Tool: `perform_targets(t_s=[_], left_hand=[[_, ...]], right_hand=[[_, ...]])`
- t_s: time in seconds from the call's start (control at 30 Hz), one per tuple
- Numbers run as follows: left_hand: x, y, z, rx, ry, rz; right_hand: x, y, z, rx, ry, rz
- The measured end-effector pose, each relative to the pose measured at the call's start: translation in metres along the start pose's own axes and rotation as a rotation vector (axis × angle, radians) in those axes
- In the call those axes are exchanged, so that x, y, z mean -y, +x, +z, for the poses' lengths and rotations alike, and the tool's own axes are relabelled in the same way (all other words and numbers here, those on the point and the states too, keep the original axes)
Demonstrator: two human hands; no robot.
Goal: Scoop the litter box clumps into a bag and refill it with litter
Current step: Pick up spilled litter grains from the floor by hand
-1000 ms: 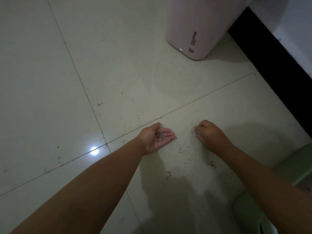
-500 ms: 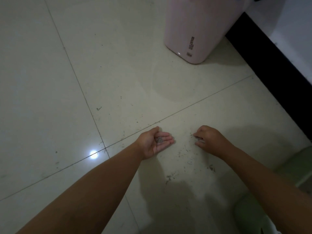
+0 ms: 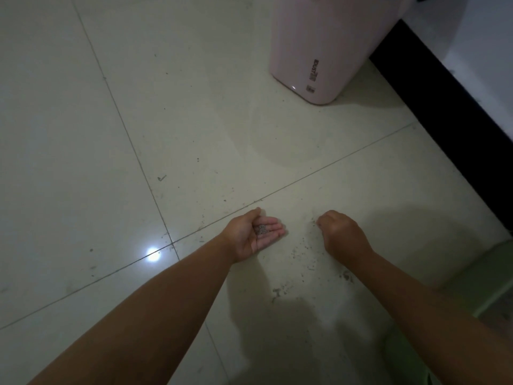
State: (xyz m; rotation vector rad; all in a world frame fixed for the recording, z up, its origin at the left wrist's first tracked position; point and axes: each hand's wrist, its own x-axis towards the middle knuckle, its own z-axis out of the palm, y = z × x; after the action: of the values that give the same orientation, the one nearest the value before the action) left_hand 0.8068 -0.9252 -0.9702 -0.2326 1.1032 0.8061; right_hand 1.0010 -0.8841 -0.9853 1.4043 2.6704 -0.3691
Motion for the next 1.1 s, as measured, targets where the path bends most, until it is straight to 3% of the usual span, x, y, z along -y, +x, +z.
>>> perform_targets(t_s=[0.17, 0.27, 0.33, 0.4, 0.53, 0.63, 0.8, 0.93, 1.1], left_hand=[[-0.001, -0.004, 0.002, -0.017, 0.035, -0.005], [-0.002, -0.007, 0.006, -0.028, 0.026, -0.019], [-0.001, -0.011, 0.006, -0.033, 0.021, -0.048], [0.0, -0.015, 0.005, -0.036, 0.029, -0.068], [-0.001, -0.016, -0.001, -0.005, 0.017, -0.071], [-0.001, -0.015, -0.003, -0.03, 0.053, -0.042], [0.002, -0.014, -0.006, -0.021, 0.052, -0.023], [0.002, -0.012, -0.005, -0.016, 0.079, -0.008], [0.004, -0.01, -0.004, -0.019, 0.101, -0.005]], right_hand=[[0.012, -0.001, -0.006, -0.097, 0.031, 0.084], [0.025, 0.003, -0.018, -0.17, 0.376, 0.284], [0.037, 0.003, -0.036, -0.017, 0.805, 0.346], [0.033, -0.001, -0.044, 0.082, 0.947, 0.333], [0.011, -0.007, -0.041, -0.03, 0.691, 0.425], [-0.004, -0.01, -0.029, -0.025, 0.484, 0.456], [0.0, -0.01, -0.006, -0.184, 0.235, 0.106], [0.009, -0.002, -0.005, -0.121, 0.09, -0.074], [0.0, 0.001, -0.008, -0.009, 0.091, -0.119]])
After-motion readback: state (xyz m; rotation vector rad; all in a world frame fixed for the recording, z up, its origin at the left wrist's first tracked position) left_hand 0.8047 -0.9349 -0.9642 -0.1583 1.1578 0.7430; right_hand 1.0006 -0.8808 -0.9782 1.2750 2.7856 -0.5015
